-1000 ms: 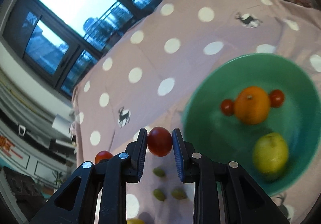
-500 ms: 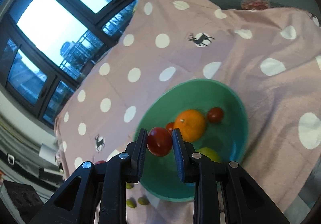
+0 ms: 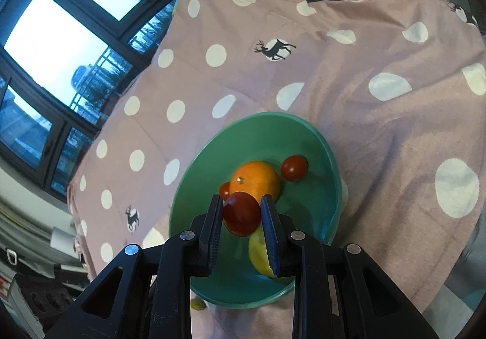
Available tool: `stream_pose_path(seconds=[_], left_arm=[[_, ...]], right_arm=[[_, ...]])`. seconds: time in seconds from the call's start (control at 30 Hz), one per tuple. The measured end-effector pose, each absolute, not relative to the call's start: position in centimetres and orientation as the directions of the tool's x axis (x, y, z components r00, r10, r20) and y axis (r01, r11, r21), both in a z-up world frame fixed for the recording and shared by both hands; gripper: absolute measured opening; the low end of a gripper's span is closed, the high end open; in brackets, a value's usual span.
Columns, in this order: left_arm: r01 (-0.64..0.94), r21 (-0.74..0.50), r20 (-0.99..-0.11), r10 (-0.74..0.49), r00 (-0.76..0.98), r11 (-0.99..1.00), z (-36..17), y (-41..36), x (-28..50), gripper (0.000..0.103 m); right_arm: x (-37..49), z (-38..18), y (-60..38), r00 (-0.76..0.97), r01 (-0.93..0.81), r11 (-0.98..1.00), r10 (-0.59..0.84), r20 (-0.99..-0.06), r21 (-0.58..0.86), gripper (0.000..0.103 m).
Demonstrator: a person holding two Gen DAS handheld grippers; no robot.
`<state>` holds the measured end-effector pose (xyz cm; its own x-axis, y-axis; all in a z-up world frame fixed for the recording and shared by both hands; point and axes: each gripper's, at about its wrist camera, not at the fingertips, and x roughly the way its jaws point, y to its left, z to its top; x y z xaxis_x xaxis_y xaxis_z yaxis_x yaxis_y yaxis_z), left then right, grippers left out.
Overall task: Organize fruits
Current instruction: 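Carry both cherry tomatoes into the green bowl and open both grippers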
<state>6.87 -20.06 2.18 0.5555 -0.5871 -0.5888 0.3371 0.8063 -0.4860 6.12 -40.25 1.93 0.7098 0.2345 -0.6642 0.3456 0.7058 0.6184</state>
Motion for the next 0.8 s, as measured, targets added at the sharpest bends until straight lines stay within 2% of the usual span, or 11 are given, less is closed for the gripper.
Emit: stream_pose_path(seconds=[0.8], left_arm=[[0.319,-0.462,-0.656,-0.561,0.505,0.828,0.4,-21.8,7.8,0.024]], right_arm=[[6.8,0.8,-40.5,0.625,0.427,0.769,0.128,-0.770,0.475,0.028]])
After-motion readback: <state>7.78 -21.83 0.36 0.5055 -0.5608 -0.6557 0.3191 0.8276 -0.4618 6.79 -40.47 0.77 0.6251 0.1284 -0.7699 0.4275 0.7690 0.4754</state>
